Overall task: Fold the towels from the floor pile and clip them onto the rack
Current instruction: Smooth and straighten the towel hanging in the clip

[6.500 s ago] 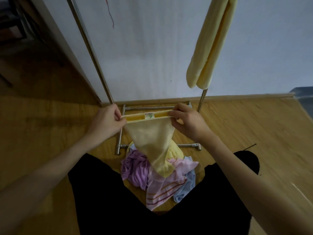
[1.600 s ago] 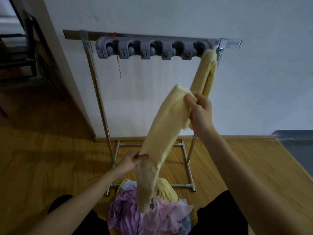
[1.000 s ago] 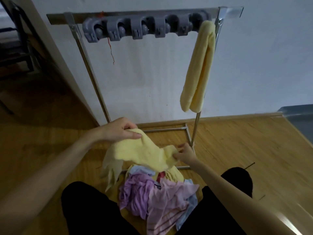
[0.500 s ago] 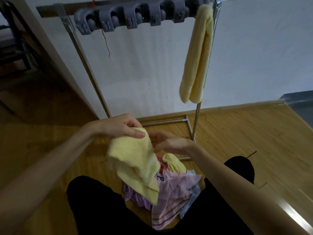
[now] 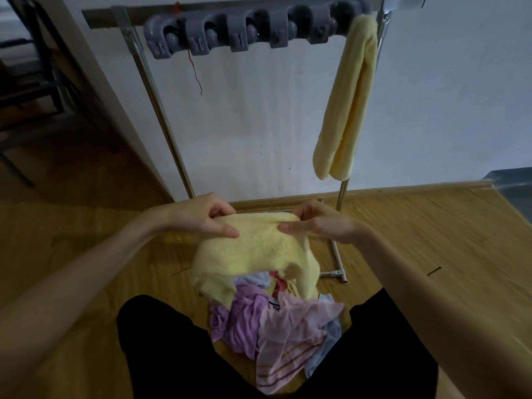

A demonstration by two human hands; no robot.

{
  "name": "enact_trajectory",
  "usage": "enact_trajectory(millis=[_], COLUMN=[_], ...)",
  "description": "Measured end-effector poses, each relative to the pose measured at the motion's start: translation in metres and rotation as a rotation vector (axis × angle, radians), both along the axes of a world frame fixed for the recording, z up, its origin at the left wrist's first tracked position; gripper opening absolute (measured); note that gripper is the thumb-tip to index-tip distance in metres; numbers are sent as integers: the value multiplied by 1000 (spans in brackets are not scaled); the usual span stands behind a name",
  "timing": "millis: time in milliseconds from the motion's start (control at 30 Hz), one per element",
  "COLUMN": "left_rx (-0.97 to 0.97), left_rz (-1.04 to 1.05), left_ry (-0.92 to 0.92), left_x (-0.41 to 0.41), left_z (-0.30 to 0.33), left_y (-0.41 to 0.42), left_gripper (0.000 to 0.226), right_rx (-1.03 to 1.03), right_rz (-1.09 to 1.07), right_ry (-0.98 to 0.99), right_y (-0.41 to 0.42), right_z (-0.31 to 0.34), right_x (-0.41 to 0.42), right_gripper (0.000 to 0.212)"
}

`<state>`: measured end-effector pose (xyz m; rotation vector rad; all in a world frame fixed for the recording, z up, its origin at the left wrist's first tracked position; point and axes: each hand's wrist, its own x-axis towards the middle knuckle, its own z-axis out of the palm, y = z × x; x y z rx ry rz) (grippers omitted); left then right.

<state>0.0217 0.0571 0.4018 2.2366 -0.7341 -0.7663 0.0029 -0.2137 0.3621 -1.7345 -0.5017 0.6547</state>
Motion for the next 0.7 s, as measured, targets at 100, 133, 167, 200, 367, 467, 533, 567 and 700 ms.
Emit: enact_trajectory(millis=[100, 133, 167, 200, 367, 467, 533, 567, 700], left_rx=[9, 11, 8, 5, -128, -139, -105, -90, 36], left_rz=[-4, 1, 4, 9, 101, 96, 48, 10, -81], left_ry=[-2, -9, -18, -33, -95, -30, -59, -90, -189], left_x=[1, 1, 2, 3, 19, 27, 32, 35, 53], left_z=[5, 6, 7, 8, 17, 29, 35, 39, 44], left_y=[8, 11, 14, 17, 16, 4, -6, -12, -38], left_gripper=[54, 56, 58, 58, 39, 31, 16, 11, 24], right_rx=[17, 30, 46, 56, -18, -98, -165, -199, -380], right_rz=[-69, -95, -123, -146, -125, 36, 129, 173, 304], right_ry=[-21, -27, -39, -57, -275, -420, -479, -490, -438], right_y=[-13, -16, -20, -23, -40, -46, -49, -51, -57], right_z=[6, 9, 10, 11, 21, 41, 55, 62, 78], right_x=[5, 6, 9, 12, 29, 34, 36, 36, 37], right_gripper=[33, 29, 26, 23, 25, 50, 55, 55, 53])
